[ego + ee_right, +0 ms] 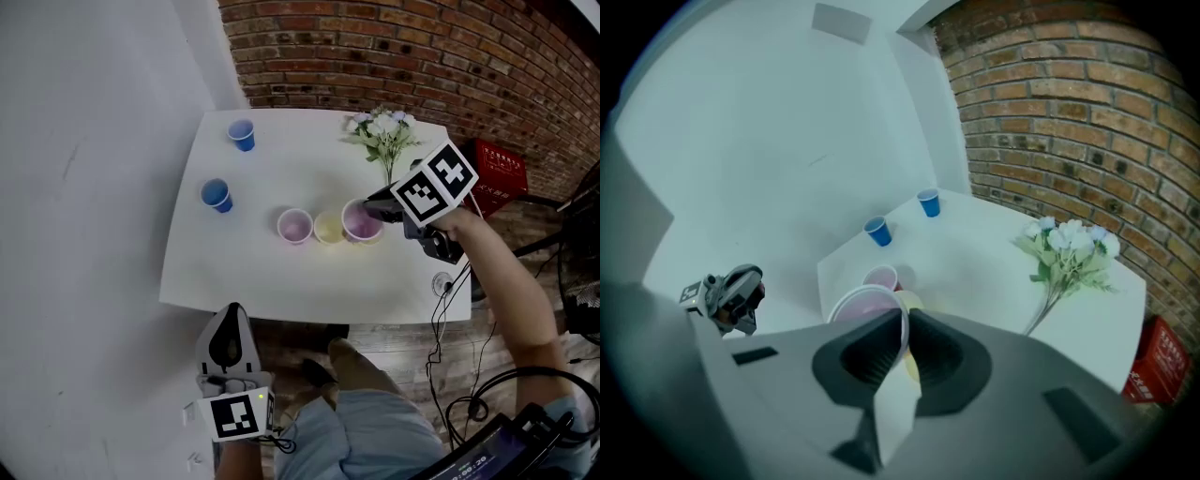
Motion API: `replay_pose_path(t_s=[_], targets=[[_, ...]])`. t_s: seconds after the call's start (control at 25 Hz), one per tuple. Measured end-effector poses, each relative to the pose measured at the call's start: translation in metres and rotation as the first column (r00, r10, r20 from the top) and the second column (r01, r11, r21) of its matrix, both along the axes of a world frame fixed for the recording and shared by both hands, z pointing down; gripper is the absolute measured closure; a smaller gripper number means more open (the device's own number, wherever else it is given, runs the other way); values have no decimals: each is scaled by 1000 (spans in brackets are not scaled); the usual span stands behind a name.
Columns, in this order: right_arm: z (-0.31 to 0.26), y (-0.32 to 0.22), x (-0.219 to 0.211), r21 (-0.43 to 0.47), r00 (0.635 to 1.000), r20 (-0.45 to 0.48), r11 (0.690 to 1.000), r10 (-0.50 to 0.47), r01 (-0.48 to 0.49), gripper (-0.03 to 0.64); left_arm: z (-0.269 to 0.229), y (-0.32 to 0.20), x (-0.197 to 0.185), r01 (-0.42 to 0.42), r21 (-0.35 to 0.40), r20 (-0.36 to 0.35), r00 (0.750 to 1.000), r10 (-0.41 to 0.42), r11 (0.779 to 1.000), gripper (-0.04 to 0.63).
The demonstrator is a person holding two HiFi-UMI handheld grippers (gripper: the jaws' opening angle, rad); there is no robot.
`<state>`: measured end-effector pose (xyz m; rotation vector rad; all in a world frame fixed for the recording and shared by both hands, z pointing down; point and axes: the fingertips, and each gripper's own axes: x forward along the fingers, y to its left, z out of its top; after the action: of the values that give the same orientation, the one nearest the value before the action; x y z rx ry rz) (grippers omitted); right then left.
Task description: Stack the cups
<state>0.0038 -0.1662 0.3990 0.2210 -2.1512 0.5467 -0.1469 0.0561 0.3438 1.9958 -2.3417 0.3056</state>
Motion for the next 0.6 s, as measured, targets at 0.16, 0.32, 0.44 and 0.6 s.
replay_pose_path(t_s=[0.16, 0.32, 0.44, 0.6], targets=[[4, 1, 1, -4, 1000, 2, 1000, 1, -1, 583, 3, 0, 0, -1, -3, -3, 1000, 1, 1000, 586], [6, -2, 0, -5, 1000, 4, 1000, 8, -8, 583, 3, 0, 0, 0, -6, -4, 1000, 0, 1000, 586], [8, -4, -1, -6, 1000, -1, 1000, 9, -9, 583, 3, -2, -2, -1, -8, -6, 1000, 1, 1000, 586], [11, -6, -1, -2, 1000, -7, 1000, 11, -11, 583, 4, -3, -5, 0, -9, -7, 1000, 0, 1000, 586]])
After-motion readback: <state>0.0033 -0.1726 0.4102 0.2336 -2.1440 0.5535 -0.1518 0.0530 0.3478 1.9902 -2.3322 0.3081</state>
